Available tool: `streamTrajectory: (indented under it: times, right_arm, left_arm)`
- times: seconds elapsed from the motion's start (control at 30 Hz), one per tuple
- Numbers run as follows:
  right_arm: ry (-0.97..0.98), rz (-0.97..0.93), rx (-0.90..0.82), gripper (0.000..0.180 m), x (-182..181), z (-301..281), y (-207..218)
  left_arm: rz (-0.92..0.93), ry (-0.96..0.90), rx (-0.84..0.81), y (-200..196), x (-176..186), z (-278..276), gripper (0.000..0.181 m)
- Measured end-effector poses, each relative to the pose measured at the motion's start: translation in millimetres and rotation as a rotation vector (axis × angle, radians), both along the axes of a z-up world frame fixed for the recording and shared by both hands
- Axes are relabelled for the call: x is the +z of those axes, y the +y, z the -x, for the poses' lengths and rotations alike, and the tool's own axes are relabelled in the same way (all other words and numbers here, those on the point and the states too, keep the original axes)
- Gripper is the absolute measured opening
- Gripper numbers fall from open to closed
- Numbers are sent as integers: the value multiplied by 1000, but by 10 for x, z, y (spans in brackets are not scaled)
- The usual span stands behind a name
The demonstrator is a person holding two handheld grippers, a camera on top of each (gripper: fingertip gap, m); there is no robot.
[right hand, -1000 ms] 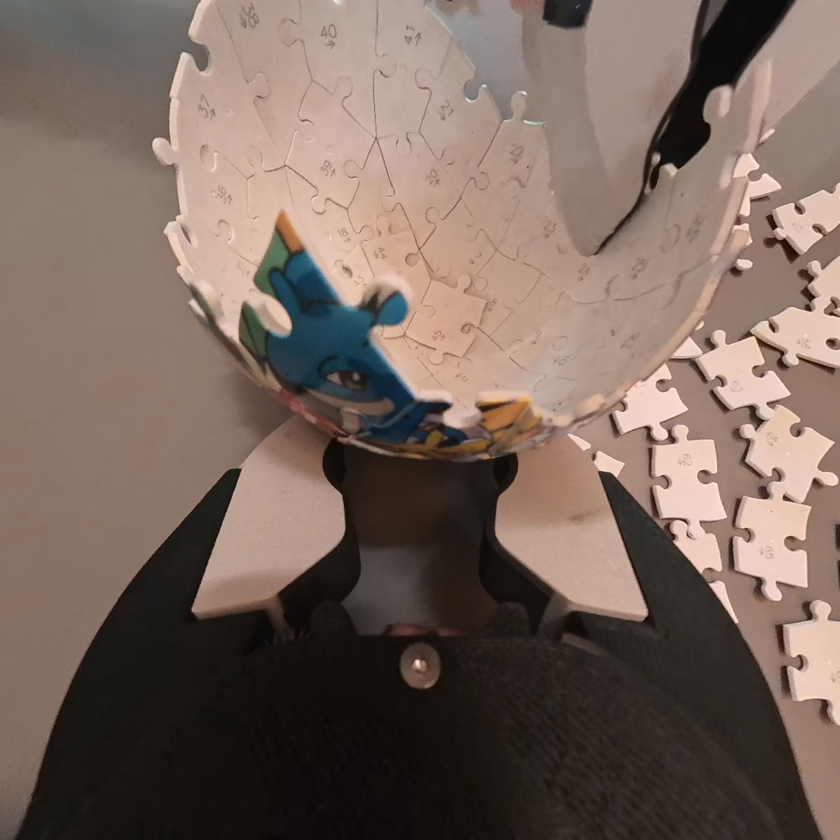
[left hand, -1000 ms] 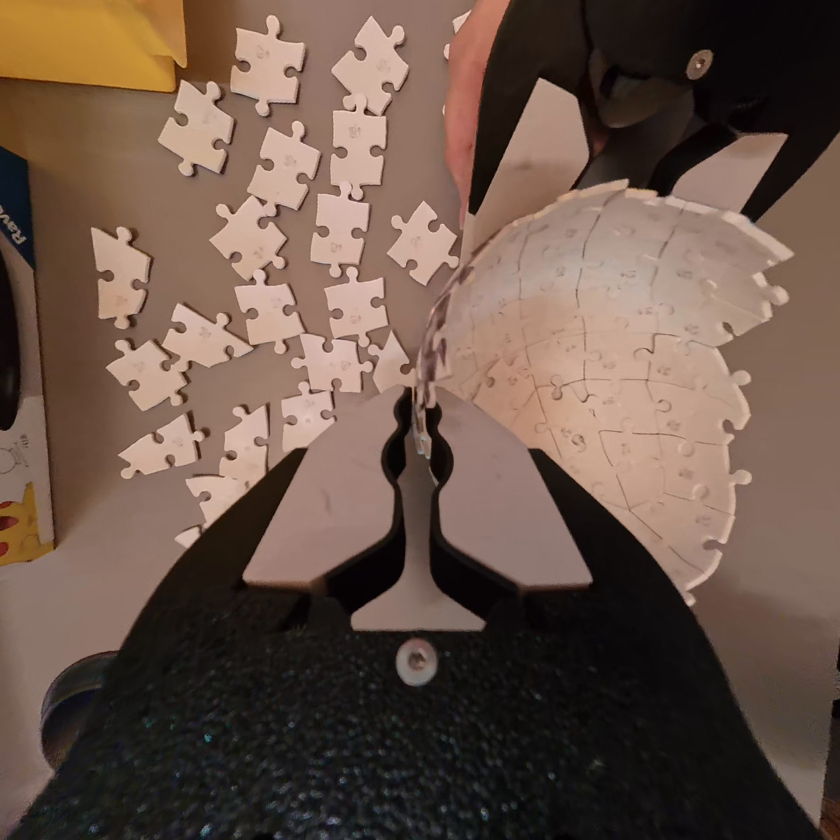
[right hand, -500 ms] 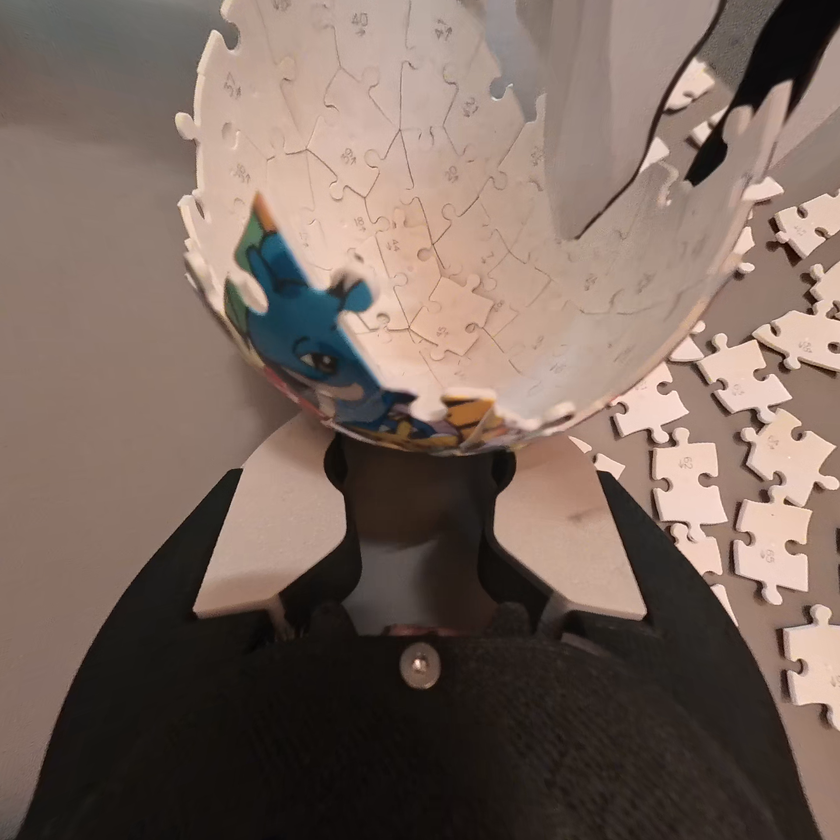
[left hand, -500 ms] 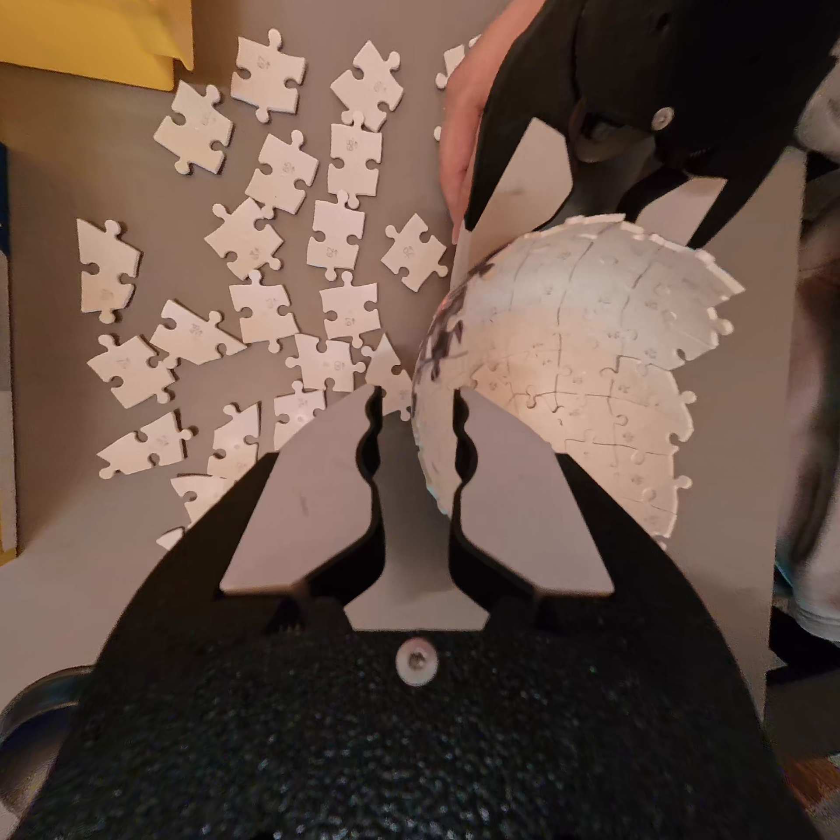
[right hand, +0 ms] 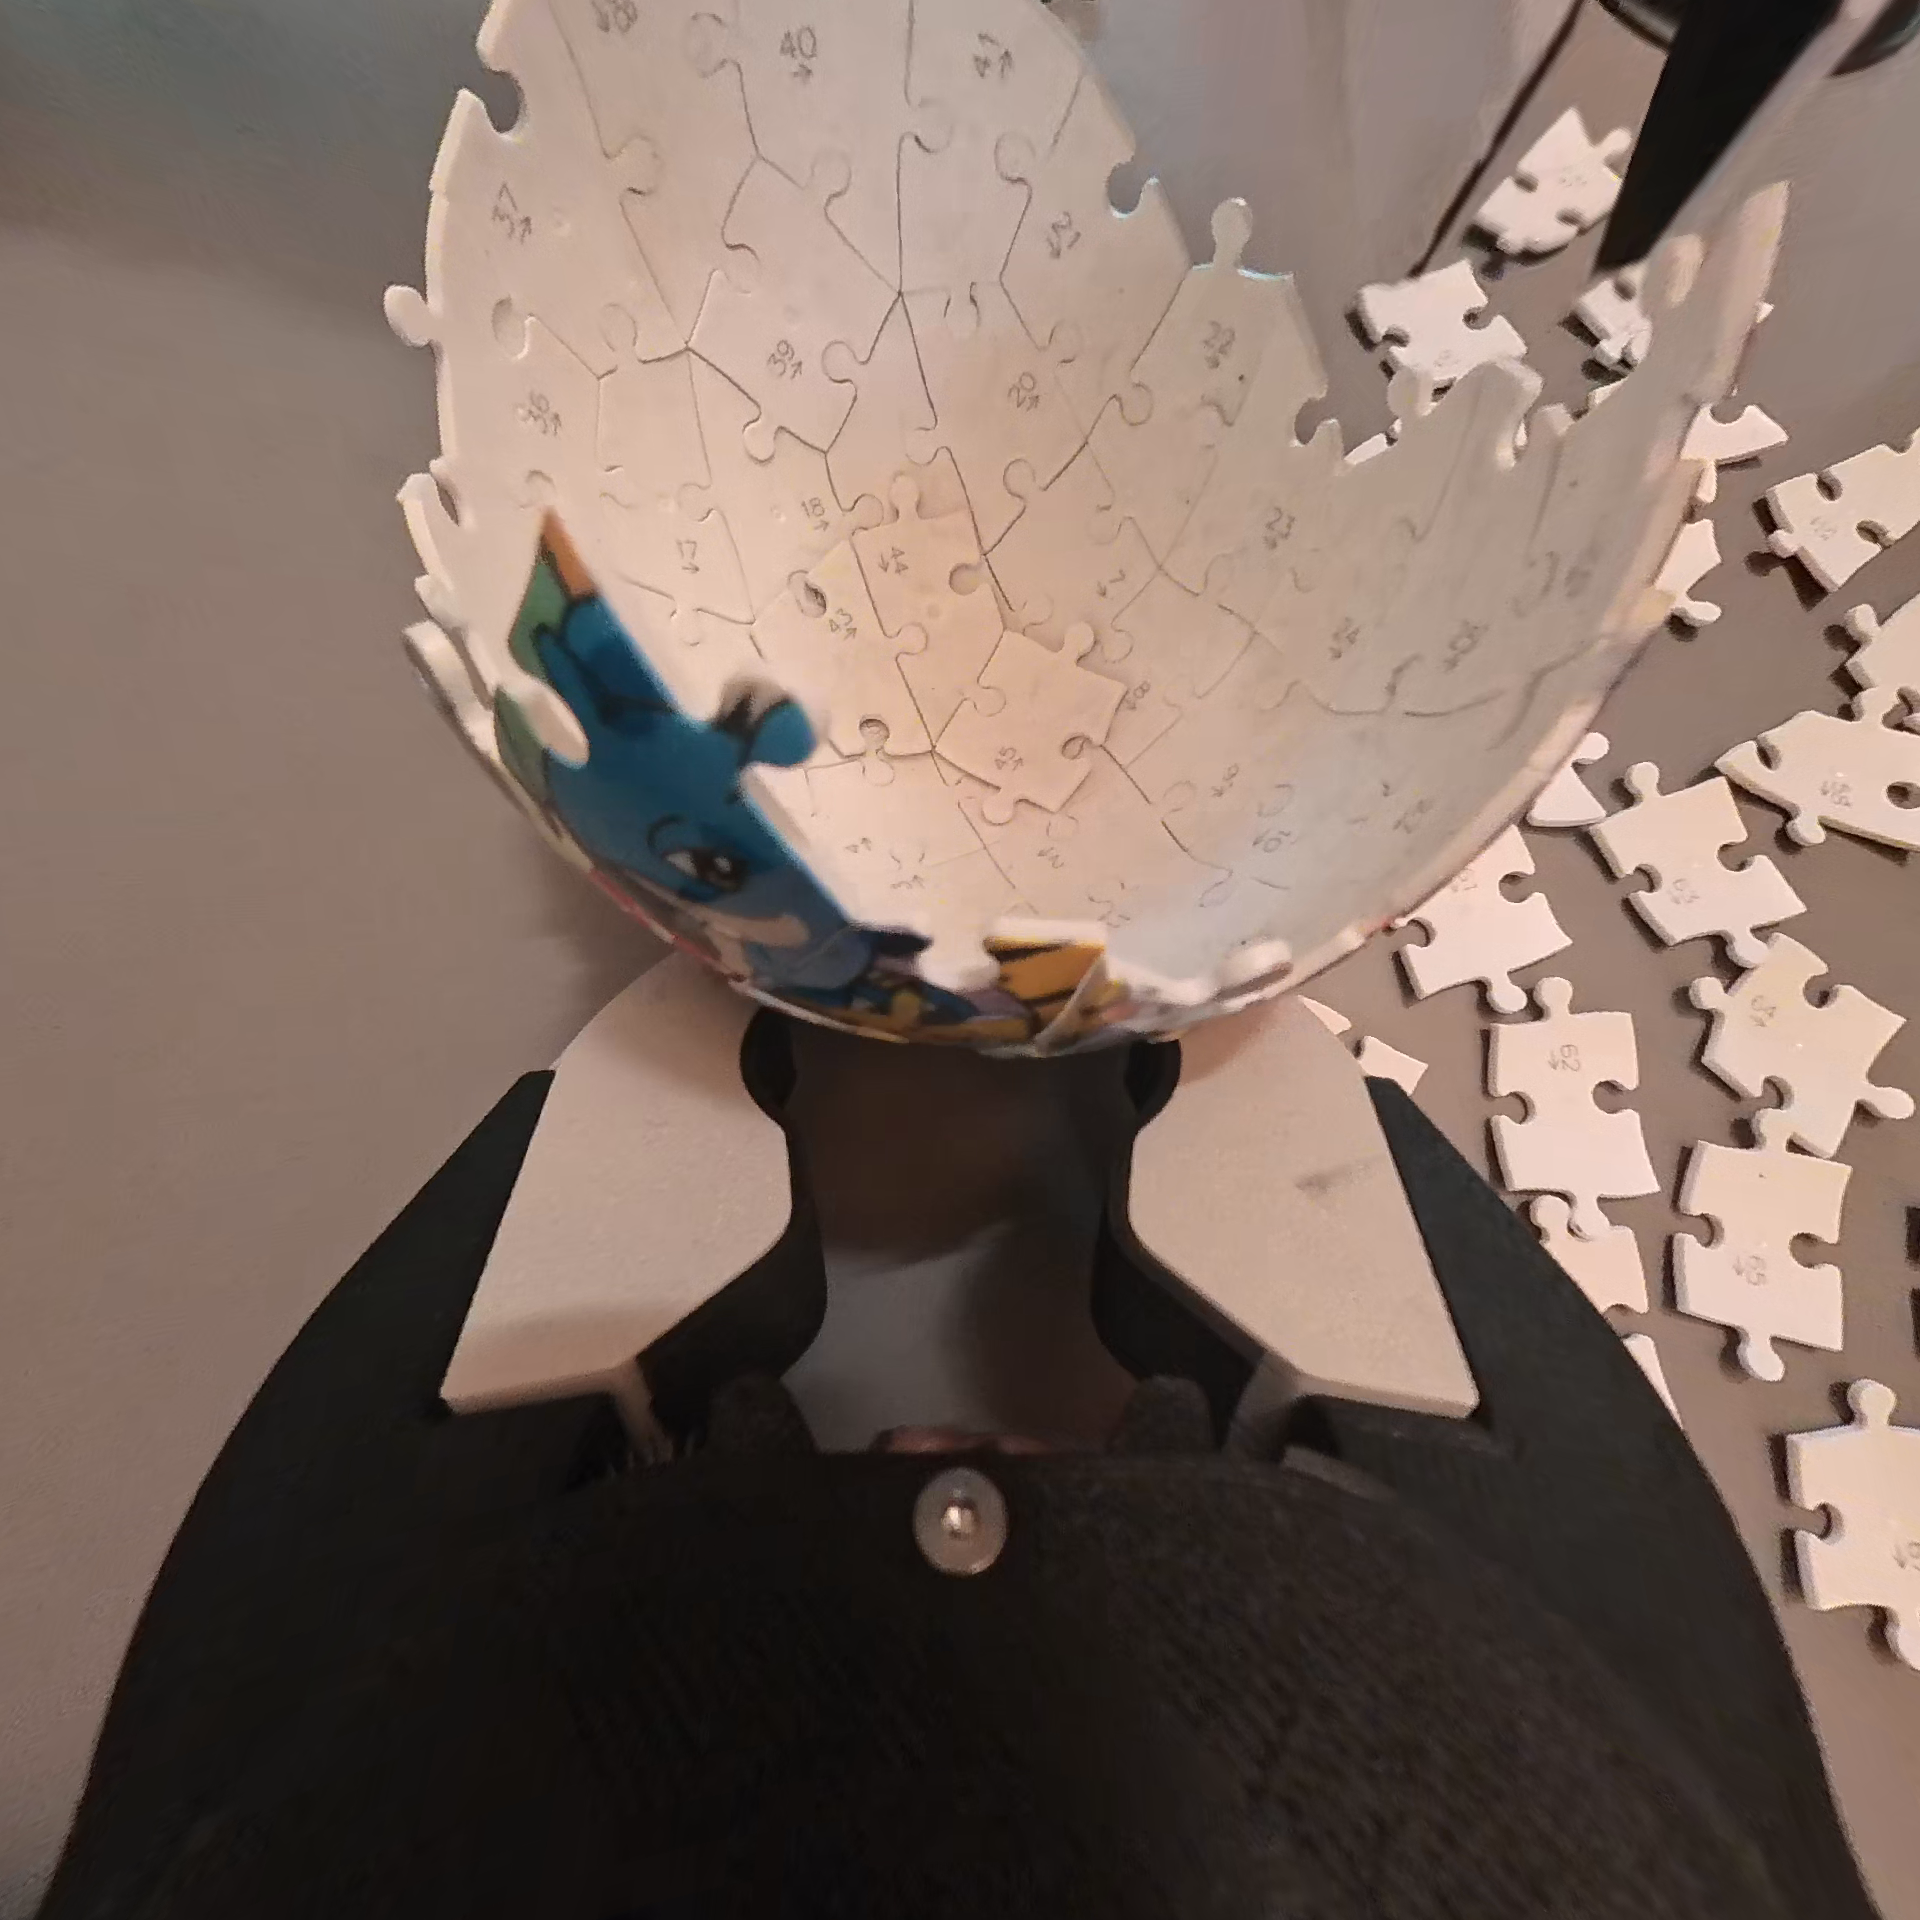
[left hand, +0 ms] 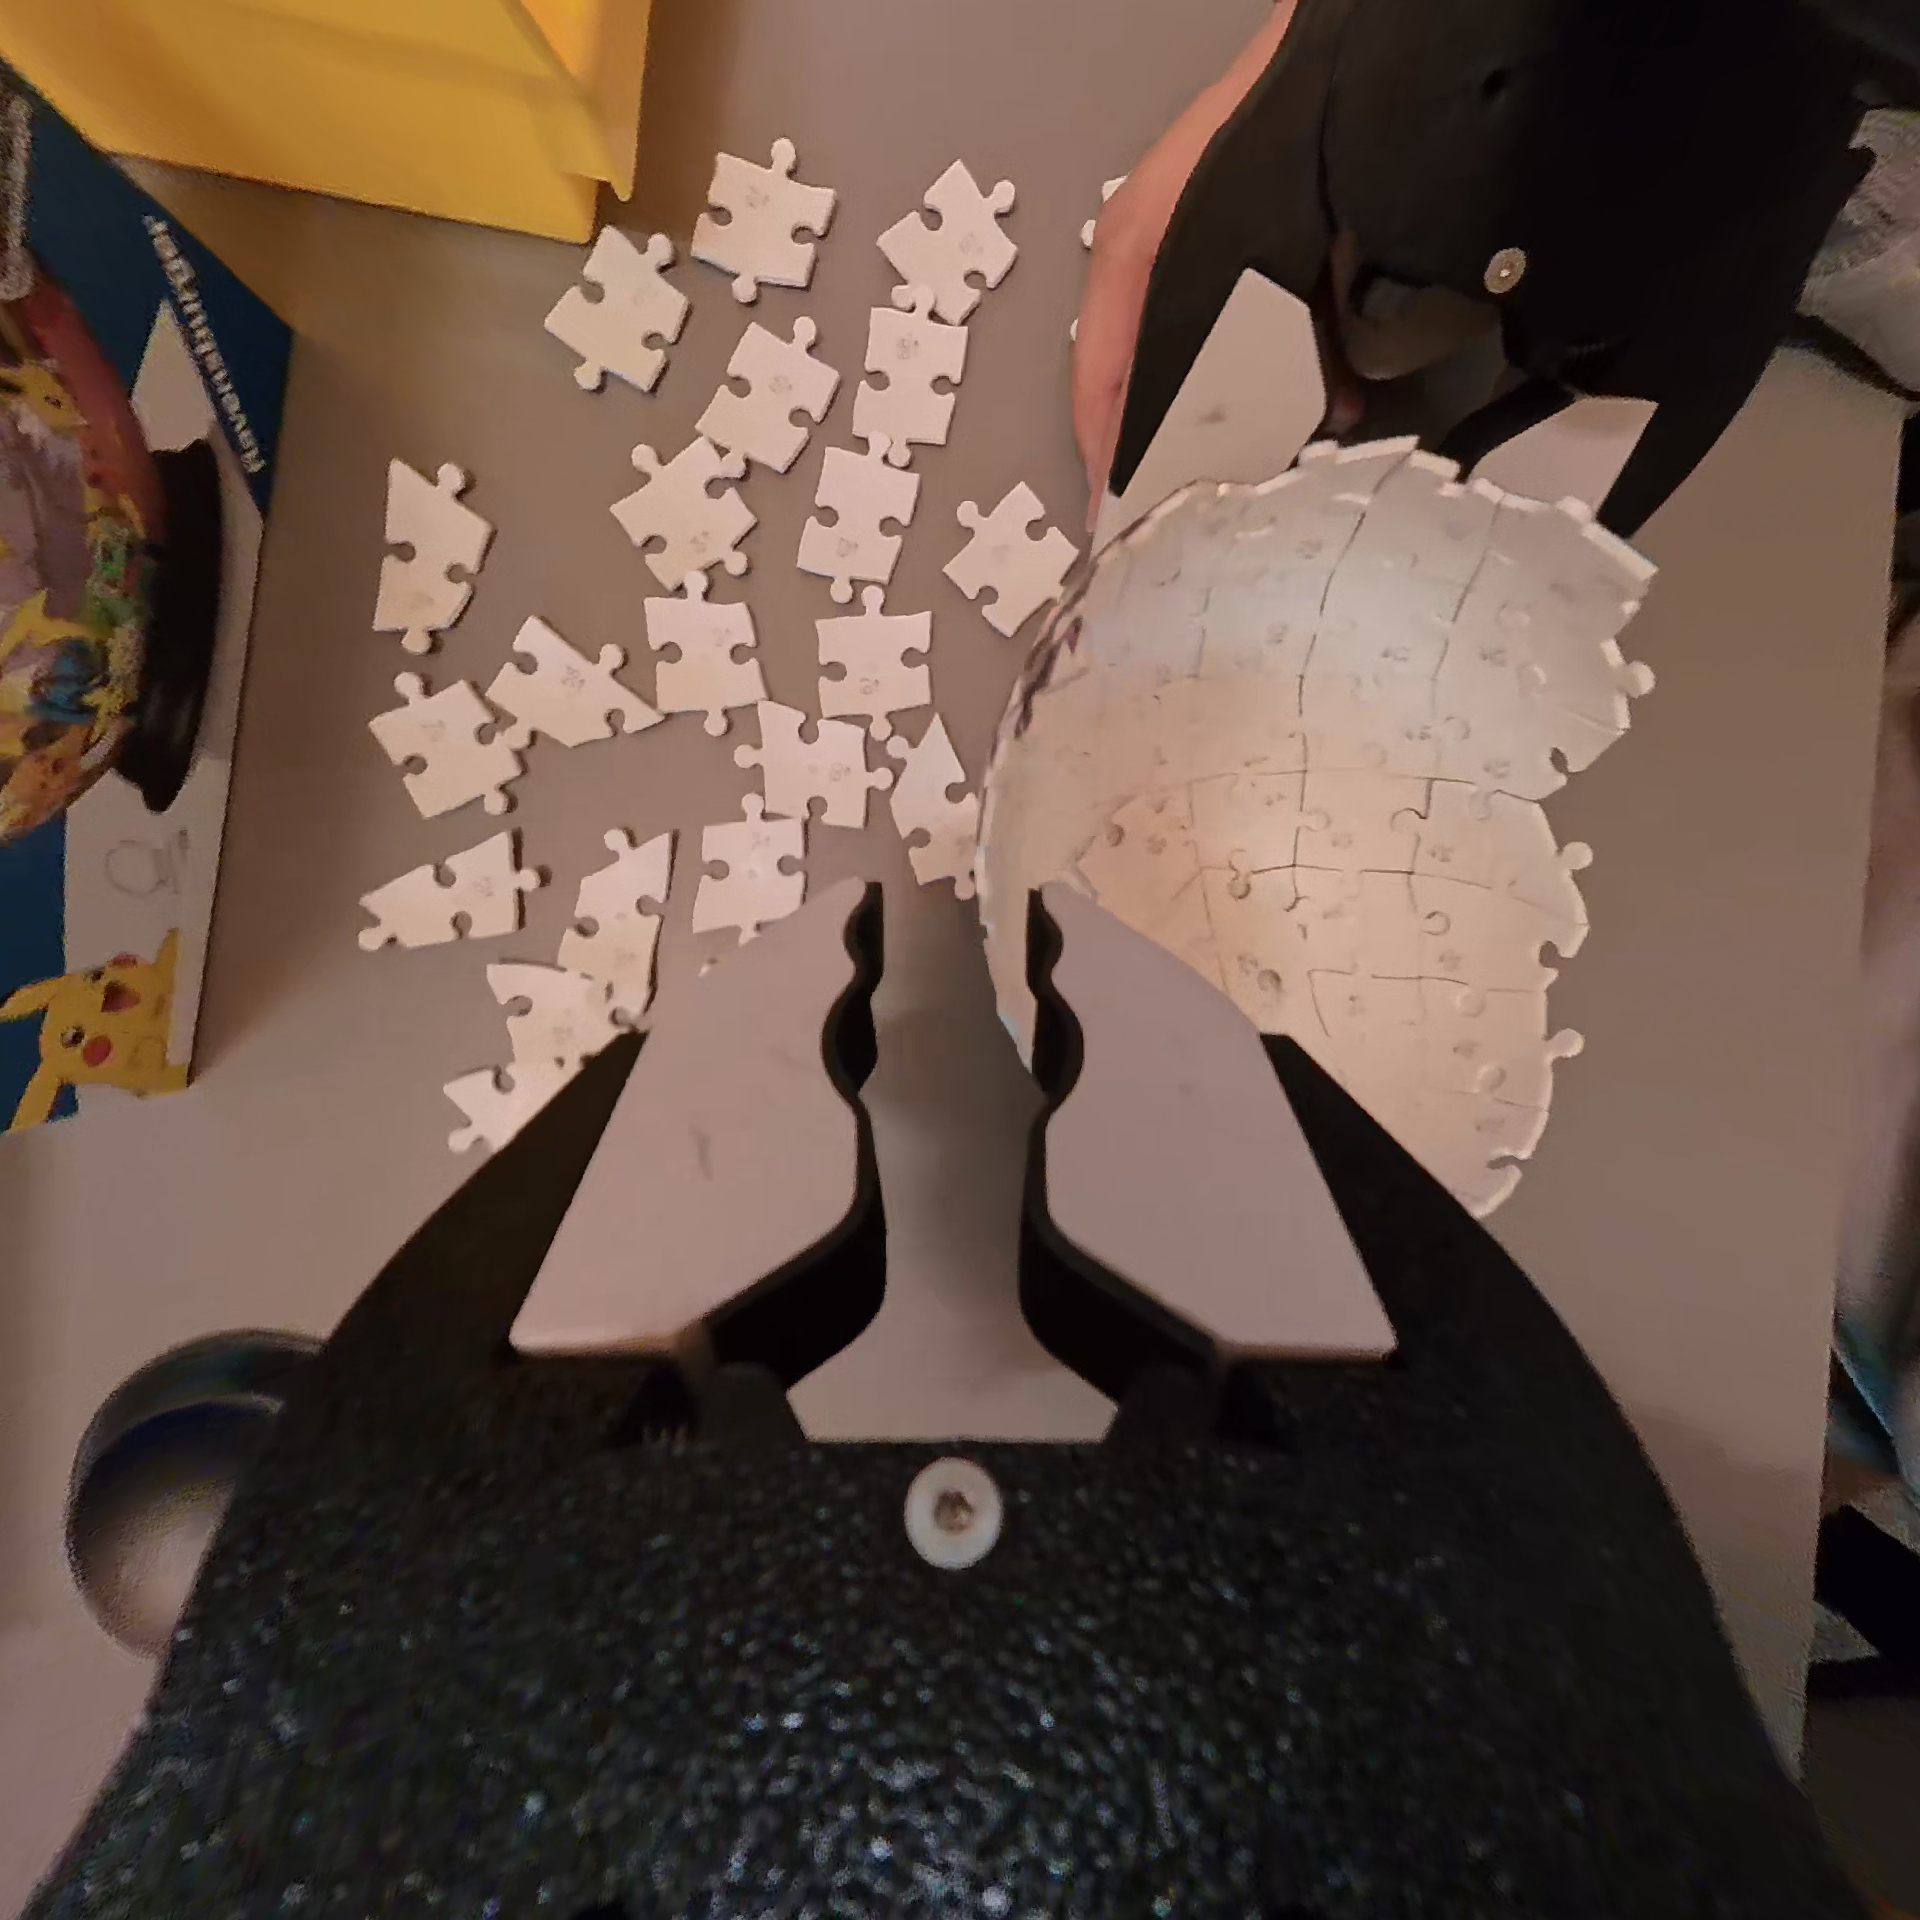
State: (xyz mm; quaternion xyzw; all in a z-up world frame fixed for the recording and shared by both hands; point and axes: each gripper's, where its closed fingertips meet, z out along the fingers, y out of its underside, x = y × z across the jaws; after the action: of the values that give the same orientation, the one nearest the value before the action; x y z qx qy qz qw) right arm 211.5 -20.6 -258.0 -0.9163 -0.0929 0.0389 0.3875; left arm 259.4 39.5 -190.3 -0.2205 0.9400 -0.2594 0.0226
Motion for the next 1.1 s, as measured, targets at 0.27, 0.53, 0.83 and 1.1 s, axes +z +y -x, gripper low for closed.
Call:
streamTrajectory:
  times: [0.27, 0.53, 0.83, 1.1]
  right_arm:
    - [-22, -13, 3, 66, 12, 1, 5]
    - [-18, -12, 24, 65, 12, 31, 8]
    - [-27, -19, 34, 64, 19, 47, 6]
    - [-36, -27, 44, 63, 27, 62, 2]
  left_arm:
    - [55, -24, 224, 346, 104, 240, 22]
    - [-72, 334, 360, 337, -156, 372, 28]
    - [-365, 631, 390, 264, -313, 422, 24]
    - [-485, 667, 393, 253, -347, 459, 11]
